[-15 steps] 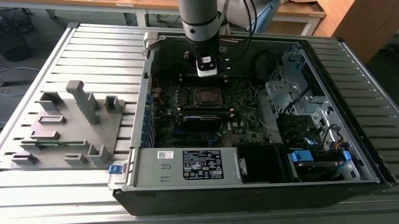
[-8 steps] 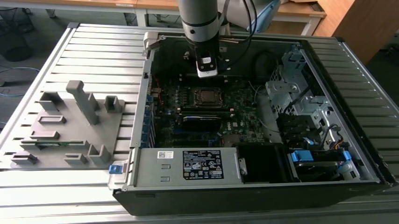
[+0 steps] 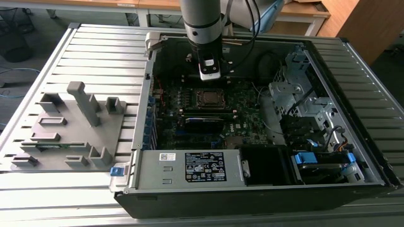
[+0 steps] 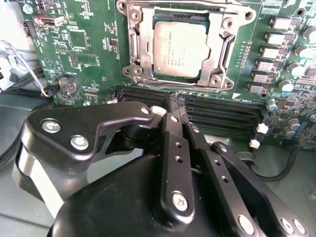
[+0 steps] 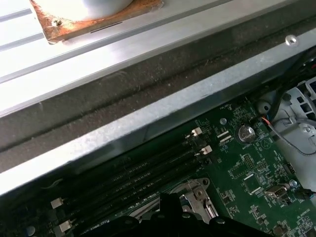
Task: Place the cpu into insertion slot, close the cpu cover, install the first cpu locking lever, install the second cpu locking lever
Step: 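Install the first cpu locking lever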
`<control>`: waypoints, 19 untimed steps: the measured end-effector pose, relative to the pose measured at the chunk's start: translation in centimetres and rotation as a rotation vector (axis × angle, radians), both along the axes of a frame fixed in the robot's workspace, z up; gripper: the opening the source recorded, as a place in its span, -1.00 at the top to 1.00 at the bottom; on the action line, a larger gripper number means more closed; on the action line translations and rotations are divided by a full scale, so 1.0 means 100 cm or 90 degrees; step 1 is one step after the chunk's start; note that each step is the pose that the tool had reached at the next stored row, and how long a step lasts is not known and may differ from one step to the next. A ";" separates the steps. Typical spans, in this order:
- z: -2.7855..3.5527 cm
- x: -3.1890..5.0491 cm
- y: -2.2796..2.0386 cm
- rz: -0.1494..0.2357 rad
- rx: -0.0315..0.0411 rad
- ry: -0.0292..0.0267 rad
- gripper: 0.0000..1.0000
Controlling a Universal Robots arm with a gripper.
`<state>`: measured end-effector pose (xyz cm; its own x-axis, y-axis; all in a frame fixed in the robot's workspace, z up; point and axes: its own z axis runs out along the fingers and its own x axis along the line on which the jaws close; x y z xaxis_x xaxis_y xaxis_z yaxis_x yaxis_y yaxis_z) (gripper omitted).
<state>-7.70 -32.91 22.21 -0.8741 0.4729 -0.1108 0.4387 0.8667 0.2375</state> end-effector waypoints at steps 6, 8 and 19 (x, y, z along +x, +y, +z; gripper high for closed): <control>0.0000 0.0000 -0.0001 0.000 0.0000 0.0000 0.79; 0.0000 0.0000 -0.0001 0.000 -0.0037 0.0001 0.79; -0.0001 0.0051 0.0000 0.008 -0.0496 0.0064 0.79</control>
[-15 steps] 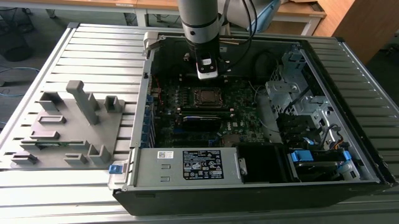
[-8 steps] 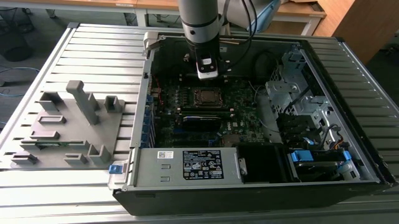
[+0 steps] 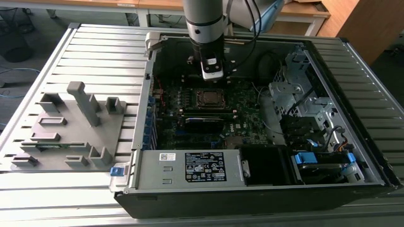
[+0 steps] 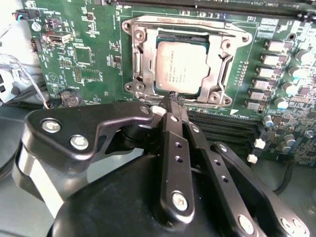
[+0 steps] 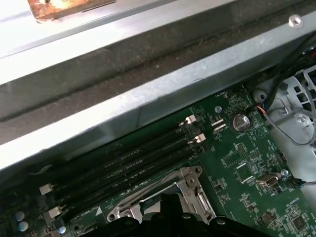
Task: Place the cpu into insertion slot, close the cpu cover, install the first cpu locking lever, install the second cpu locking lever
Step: 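Install the first cpu locking lever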
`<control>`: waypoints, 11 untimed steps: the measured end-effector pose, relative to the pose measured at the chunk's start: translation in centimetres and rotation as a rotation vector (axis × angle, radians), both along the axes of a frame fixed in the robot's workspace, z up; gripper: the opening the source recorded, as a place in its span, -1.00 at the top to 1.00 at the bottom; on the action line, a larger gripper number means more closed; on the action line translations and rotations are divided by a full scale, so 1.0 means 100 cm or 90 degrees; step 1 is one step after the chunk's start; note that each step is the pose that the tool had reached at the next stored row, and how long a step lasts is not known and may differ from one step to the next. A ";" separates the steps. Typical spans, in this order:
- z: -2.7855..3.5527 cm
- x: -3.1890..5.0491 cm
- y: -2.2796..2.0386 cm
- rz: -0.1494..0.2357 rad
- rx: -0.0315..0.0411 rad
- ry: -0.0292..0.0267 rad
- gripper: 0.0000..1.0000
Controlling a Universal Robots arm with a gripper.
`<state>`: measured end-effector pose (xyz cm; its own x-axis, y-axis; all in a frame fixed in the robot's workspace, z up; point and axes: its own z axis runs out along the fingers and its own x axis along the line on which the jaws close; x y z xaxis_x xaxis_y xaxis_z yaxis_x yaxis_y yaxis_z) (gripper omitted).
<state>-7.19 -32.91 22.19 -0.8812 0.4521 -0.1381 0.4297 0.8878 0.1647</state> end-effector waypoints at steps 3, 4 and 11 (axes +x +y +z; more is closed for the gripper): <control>-0.0002 0.0019 0.0000 0.009 -0.0060 0.0026 0.79; -0.0003 0.0022 0.0000 0.012 -0.0087 0.0040 0.79; -0.0004 0.0026 0.0000 0.026 -0.0387 0.0198 0.79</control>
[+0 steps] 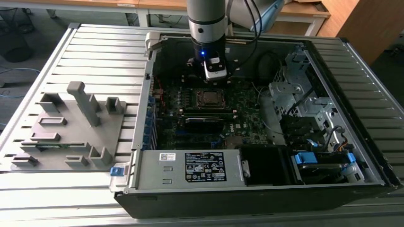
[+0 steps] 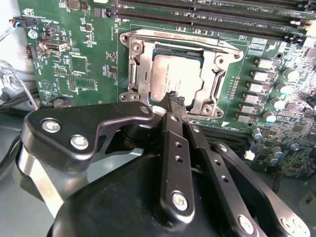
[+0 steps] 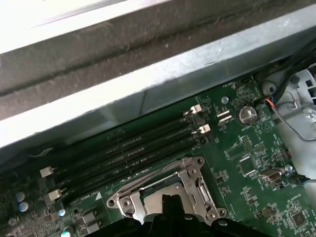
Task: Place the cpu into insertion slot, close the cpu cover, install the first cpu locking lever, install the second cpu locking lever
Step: 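Install the first cpu locking lever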
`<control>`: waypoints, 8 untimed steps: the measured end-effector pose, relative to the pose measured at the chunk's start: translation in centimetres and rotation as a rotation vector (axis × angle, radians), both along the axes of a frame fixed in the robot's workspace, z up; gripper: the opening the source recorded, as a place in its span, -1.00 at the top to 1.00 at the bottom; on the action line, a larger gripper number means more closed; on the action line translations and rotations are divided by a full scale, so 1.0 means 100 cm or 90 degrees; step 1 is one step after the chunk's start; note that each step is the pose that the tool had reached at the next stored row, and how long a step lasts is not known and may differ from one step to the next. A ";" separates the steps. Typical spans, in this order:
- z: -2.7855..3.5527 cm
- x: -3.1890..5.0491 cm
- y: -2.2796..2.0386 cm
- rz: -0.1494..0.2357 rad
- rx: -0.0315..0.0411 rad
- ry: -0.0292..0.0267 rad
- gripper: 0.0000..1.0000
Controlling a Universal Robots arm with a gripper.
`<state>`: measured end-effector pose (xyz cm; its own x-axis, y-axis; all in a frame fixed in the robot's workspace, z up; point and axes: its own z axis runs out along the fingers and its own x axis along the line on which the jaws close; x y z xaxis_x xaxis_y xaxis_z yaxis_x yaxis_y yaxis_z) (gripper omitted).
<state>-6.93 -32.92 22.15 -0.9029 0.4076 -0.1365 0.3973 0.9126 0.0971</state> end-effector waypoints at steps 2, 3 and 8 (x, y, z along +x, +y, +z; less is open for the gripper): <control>0.0000 0.0000 0.0000 0.000 0.0000 0.0001 0.79; 0.0000 0.0000 0.0000 0.000 0.0000 0.0001 0.79; -0.0003 0.0002 0.0001 0.001 0.0000 0.0035 0.79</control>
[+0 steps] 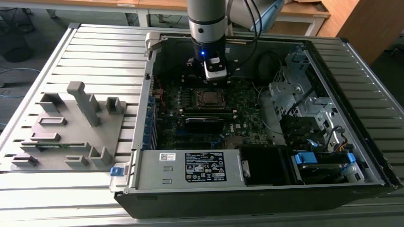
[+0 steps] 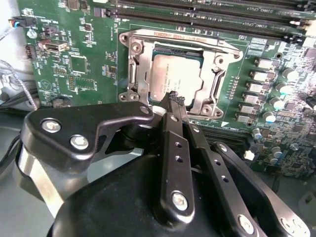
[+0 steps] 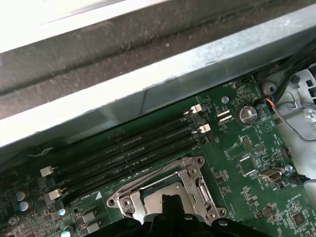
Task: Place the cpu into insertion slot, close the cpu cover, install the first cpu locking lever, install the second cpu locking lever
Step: 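Install the first cpu locking lever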
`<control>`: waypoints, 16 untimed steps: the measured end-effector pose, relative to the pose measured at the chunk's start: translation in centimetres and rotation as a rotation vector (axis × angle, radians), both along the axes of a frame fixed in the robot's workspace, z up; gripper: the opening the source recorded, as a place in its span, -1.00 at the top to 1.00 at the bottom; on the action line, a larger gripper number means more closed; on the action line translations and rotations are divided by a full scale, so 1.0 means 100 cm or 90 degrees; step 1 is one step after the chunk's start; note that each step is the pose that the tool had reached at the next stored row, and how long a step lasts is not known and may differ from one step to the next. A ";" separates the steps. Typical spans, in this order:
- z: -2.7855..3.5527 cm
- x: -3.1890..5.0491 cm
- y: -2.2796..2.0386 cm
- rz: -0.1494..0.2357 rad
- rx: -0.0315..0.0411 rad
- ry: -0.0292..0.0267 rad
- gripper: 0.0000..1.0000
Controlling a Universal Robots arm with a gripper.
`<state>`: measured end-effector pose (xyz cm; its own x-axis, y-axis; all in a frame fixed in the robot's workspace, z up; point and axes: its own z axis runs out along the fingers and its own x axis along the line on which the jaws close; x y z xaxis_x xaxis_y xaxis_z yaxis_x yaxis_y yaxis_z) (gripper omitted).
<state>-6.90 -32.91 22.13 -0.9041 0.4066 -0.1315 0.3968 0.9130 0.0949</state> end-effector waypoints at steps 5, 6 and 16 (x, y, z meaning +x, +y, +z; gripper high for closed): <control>-0.0004 0.0000 -0.0001 0.000 -0.0001 0.0122 0.79; -0.0004 0.0000 -0.0001 0.000 0.0000 0.0122 0.79; -0.0007 0.0027 -0.0001 0.003 -0.0003 0.0122 0.79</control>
